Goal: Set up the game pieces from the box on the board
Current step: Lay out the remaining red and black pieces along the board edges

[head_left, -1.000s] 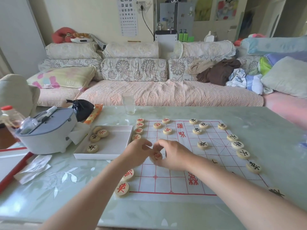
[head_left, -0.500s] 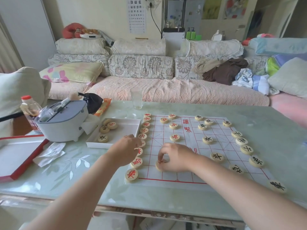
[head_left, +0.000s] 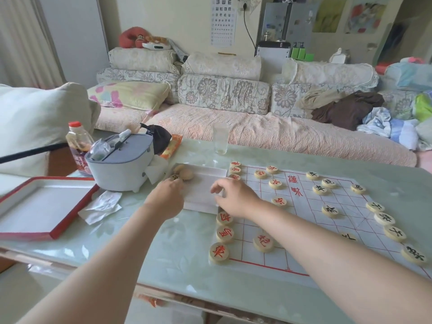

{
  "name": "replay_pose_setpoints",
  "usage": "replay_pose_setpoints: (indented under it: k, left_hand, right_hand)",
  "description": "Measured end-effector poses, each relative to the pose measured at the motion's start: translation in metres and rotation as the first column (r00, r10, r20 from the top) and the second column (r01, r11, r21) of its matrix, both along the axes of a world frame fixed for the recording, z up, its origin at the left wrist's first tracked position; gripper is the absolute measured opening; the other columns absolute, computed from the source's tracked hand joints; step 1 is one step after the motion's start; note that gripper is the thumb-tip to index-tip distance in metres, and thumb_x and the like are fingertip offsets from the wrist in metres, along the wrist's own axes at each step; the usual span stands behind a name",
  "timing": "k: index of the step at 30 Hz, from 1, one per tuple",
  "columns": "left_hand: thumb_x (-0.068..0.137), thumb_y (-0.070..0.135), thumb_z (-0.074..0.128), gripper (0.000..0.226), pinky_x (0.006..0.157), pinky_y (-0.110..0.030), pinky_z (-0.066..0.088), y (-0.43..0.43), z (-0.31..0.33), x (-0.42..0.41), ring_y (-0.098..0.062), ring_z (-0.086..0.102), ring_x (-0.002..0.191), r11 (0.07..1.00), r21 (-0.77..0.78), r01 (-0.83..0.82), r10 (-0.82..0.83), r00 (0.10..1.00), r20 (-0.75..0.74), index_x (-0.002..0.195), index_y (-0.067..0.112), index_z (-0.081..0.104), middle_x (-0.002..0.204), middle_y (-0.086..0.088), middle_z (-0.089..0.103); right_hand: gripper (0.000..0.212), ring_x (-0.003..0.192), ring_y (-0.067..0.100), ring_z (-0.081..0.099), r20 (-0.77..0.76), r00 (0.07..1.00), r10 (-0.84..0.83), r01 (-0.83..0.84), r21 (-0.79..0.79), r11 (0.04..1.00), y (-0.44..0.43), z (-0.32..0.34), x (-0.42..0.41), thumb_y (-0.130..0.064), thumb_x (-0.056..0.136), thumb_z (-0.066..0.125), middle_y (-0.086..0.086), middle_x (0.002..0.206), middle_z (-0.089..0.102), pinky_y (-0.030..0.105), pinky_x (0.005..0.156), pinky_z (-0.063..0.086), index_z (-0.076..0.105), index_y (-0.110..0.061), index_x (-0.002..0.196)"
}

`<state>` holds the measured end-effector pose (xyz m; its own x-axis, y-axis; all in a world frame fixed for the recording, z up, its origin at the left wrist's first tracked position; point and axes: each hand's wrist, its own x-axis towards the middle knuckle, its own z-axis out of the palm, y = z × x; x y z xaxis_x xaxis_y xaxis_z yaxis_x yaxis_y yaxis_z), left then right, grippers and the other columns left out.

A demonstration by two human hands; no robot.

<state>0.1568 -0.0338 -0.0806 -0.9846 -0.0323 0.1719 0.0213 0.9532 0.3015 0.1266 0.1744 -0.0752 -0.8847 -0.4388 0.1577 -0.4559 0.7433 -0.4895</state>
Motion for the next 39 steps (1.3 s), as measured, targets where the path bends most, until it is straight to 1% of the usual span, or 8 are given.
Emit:
replay_pose_setpoints:
  k: [3, 16, 22, 27, 30, 33, 36, 39]
  left_hand:
    - [0.088, 0.014, 0.051, 0.039, 0.087, -0.037, 0.048, -0.024, -0.001, -0.006, -0.030, 0.053, 0.106, 0.998, 0.037, -0.041, 0.041, 0.999, -0.003, 0.126, 0.021, 0.056, 0.114, -0.009, 0.056]
    - [0.090, 0.014, 0.051, 0.039, 0.084, -0.027, 0.045, -0.054, -0.029, -0.050, -0.024, 0.055, 0.106, 0.987, 0.159, -0.033, 0.030, 0.999, 0.021, 0.126, 0.027, 0.055, 0.118, -0.003, 0.057]
    - [0.089, 0.010, 0.050, 0.049, 0.086, -0.030, 0.047, -0.057, -0.035, -0.059, -0.024, 0.055, 0.110, 0.982, 0.170, -0.085, 0.087, 0.996, -0.005, 0.136, 0.022, 0.046, 0.124, -0.003, 0.056]
    - [0.084, 0.016, 0.063, 0.069, 0.082, -0.028, 0.044, -0.058, -0.034, -0.059, -0.024, 0.053, 0.110, 0.971, 0.234, -0.052, 0.060, 0.998, -0.026, 0.144, 0.028, 0.032, 0.124, -0.005, 0.055]
    - [0.078, 0.023, 0.073, 0.083, 0.088, -0.030, 0.047, -0.057, -0.032, -0.055, -0.022, 0.054, 0.108, 0.960, 0.278, 0.006, 0.010, 0.998, -0.058, 0.146, 0.039, 0.029, 0.124, -0.002, 0.051]
    - [0.077, 0.025, 0.076, 0.075, 0.083, -0.027, 0.047, -0.056, -0.030, -0.052, -0.020, 0.055, 0.094, 0.950, 0.309, 0.039, -0.004, 0.994, -0.111, 0.140, 0.046, 0.041, 0.108, -0.002, 0.054]
    - [0.075, 0.025, 0.079, 0.044, 0.065, -0.013, 0.038, -0.057, -0.032, -0.050, -0.018, 0.053, 0.081, 0.939, 0.336, 0.067, -0.020, 0.990, -0.142, 0.117, 0.032, 0.069, 0.100, -0.005, 0.059]
    - [0.083, 0.031, 0.072, 0.026, 0.067, -0.022, 0.044, -0.055, -0.030, -0.045, -0.019, 0.056, 0.079, 0.949, 0.314, 0.039, 0.007, 0.989, -0.146, 0.107, 0.024, 0.074, 0.095, -0.007, 0.064]
  right_hand:
    - [0.019, 0.102, 0.016, 0.060, -0.020, 1.000, -0.002, 0.003, 0.025, 1.000, -0.029, 0.006, -0.030, -0.021, 0.090, 0.059, -0.006, 0.110, 0.065, 0.032, 0.090, 0.049, 0.065, -0.025, 0.108]
    - [0.031, 0.116, 0.025, 0.056, 0.006, 0.998, -0.067, 0.064, 0.218, 0.974, -0.122, -0.024, -0.128, -0.038, 0.086, 0.066, 0.003, 0.125, 0.059, 0.033, 0.089, 0.045, 0.057, -0.025, 0.113]
    - [0.015, 0.107, 0.024, 0.059, -0.040, 0.996, -0.083, 0.086, 0.095, 0.992, -0.132, -0.034, -0.137, -0.034, 0.085, 0.063, 0.002, 0.114, 0.061, 0.032, 0.085, 0.048, 0.056, -0.025, 0.095]
    - [0.041, 0.082, 0.012, 0.058, 0.072, 0.997, -0.015, 0.026, -0.162, 0.986, -0.127, -0.025, -0.122, -0.040, 0.072, 0.083, -0.010, 0.090, 0.059, 0.025, 0.066, 0.042, 0.056, -0.024, 0.099]
    - [0.052, 0.077, 0.009, 0.057, 0.171, 0.982, 0.083, -0.042, -0.231, 0.972, -0.129, -0.017, -0.115, -0.029, 0.066, 0.091, -0.006, 0.092, 0.062, 0.025, 0.070, 0.046, 0.054, -0.022, 0.103]
    - [0.052, 0.070, 0.009, 0.057, 0.312, 0.934, 0.176, -0.073, -0.316, 0.946, -0.131, -0.017, -0.109, -0.019, 0.067, 0.091, -0.003, 0.086, 0.064, 0.026, 0.066, 0.047, 0.054, -0.021, 0.104]
    - [0.052, 0.063, 0.005, 0.057, 0.471, 0.849, 0.238, -0.023, -0.418, 0.908, -0.126, -0.014, -0.103, -0.007, 0.077, 0.083, -0.001, 0.088, 0.069, 0.022, 0.057, 0.043, 0.054, -0.015, 0.120]
    - [0.072, 0.074, 0.009, 0.063, 0.575, 0.775, 0.262, -0.009, -0.405, 0.914, -0.115, -0.014, -0.103, 0.007, 0.080, 0.073, 0.002, 0.097, 0.072, 0.022, 0.060, 0.047, 0.043, -0.011, 0.143]
